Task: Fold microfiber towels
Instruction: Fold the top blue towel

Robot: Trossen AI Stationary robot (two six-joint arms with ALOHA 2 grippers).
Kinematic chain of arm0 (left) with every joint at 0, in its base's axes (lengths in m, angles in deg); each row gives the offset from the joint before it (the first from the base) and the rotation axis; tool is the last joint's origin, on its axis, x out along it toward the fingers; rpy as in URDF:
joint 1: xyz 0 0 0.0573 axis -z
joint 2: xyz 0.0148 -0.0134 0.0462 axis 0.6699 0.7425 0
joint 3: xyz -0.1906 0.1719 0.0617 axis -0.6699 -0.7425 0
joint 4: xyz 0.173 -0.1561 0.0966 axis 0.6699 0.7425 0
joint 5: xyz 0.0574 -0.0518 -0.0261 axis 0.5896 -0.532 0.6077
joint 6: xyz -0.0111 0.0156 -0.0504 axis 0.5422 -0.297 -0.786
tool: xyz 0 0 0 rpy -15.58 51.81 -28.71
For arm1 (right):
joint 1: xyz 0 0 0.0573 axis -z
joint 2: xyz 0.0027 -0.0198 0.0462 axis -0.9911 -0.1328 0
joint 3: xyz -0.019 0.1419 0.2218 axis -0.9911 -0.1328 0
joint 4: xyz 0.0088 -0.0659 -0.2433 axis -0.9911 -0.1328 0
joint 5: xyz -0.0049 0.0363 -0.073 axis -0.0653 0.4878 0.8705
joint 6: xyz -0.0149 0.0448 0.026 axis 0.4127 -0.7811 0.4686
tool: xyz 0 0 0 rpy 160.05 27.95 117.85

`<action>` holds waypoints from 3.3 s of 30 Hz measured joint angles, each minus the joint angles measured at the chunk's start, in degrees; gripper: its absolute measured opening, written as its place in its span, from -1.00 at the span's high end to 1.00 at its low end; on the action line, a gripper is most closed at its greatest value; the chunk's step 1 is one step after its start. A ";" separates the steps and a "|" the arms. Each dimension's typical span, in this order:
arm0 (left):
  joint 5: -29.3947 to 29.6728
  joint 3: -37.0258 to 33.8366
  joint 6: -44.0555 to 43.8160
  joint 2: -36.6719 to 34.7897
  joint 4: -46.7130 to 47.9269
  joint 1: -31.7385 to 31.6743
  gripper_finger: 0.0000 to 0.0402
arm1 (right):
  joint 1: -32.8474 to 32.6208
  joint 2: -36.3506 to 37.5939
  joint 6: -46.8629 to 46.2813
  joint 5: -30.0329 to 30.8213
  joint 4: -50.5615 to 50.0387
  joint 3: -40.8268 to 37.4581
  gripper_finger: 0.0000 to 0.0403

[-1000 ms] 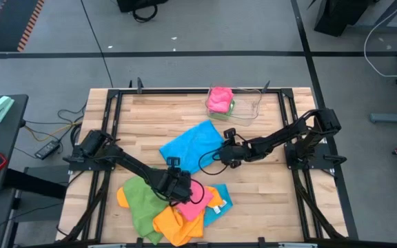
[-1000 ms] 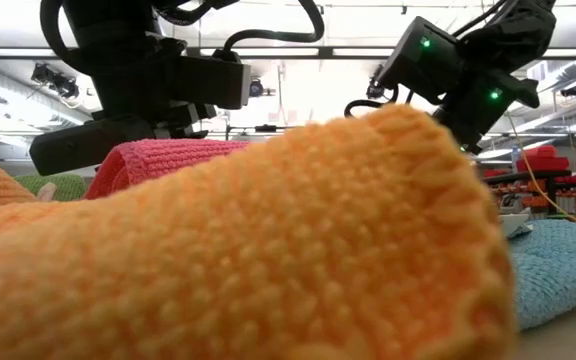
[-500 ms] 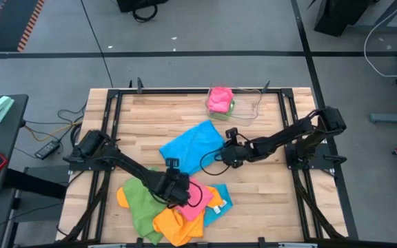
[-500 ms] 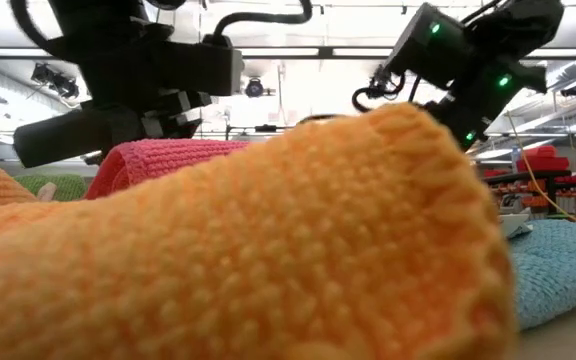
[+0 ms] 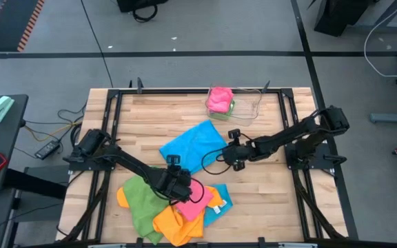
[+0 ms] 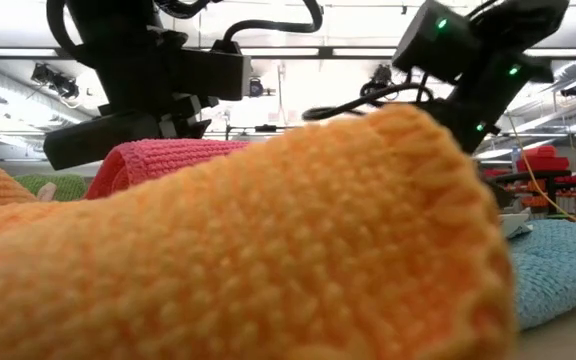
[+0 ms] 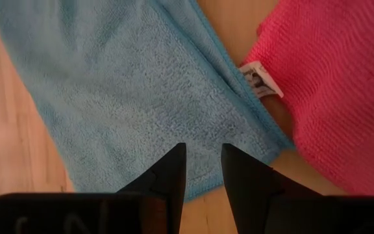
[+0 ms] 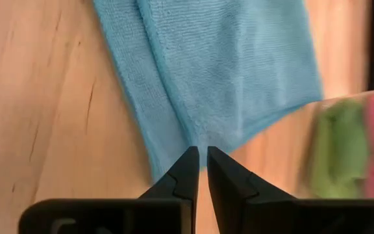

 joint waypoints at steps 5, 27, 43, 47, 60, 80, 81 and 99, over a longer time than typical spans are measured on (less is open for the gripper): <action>-0.07 0.00 -0.37 0.02 -0.28 0.10 0.47 | 4.69 -0.25 -3.77 -6.50 3.17 0.00 0.52; -0.14 0.00 -1.53 0.09 -0.19 0.26 0.47 | 10.20 -1.03 -13.34 -12.58 3.61 -0.06 -0.17; -0.17 0.02 -1.51 0.09 -0.27 0.37 0.47 | 11.60 -0.98 -13.94 -16.65 6.31 -0.07 0.20; -0.17 0.02 -1.53 0.10 -0.24 0.37 0.47 | 11.58 -0.98 -13.23 -16.67 6.84 -0.07 0.36; -0.15 0.02 -1.53 0.11 -0.22 0.39 0.47 | 11.66 -0.98 -11.13 -16.28 6.76 -0.07 0.94; -0.15 0.04 -1.53 0.10 -0.22 0.39 0.47 | 22.59 -0.94 -14.13 -40.89 10.73 -0.04 0.45; -0.15 0.04 -1.53 0.10 -0.22 0.39 0.47 | 22.59 -0.94 -14.61 -40.91 10.88 -0.04 0.46; -0.13 0.04 -1.95 0.10 -0.02 1.07 0.47 | 22.44 -0.94 -20.34 -40.77 14.10 -0.02 0.75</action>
